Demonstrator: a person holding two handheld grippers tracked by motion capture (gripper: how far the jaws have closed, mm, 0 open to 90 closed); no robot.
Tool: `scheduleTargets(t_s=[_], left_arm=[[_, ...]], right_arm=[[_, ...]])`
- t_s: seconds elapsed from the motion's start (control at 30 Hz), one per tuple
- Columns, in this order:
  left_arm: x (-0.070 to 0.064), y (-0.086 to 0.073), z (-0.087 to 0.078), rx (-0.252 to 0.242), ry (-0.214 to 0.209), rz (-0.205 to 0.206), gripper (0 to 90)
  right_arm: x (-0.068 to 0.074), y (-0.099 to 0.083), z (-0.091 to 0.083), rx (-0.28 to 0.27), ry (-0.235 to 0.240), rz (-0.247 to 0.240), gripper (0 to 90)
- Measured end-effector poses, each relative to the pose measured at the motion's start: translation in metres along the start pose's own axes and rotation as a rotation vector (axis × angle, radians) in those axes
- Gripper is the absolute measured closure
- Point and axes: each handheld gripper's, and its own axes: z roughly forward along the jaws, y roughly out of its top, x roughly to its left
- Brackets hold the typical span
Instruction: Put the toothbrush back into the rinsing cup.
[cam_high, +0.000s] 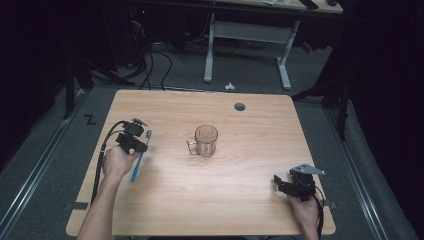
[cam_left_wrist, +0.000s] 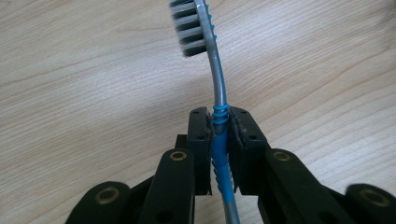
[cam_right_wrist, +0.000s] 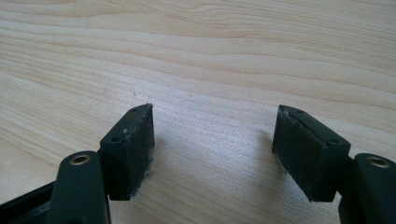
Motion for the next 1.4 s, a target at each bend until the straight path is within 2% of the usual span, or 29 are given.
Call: scheduleTargets(t_s=[0.4, 0.9, 1.2, 1.4], left_arm=[[-0.011, -0.001, -0.011, -0.049, -0.031, 0.032, 79.9], [-0.023, -0.005, -0.026, -0.129, -0.060, 0.051, 80.0], [-0.034, -0.007, -0.036, -0.235, -0.054, 0.087, 80.1], [-0.036, -0.008, -0.039, -0.259, -0.068, 0.097, 80.1]], right_arm=[[0.000, 0.000, 0.000, 0.000, 0.000, 0.001, 29.7], [0.000, 0.000, 0.000, 0.000, 0.000, -0.001, 29.7], [0.000, 0.000, 0.000, 0.000, 0.001, -0.001, 29.7], [0.000, 0.000, 0.000, 0.000, 0.000, 0.000, 29.7]])
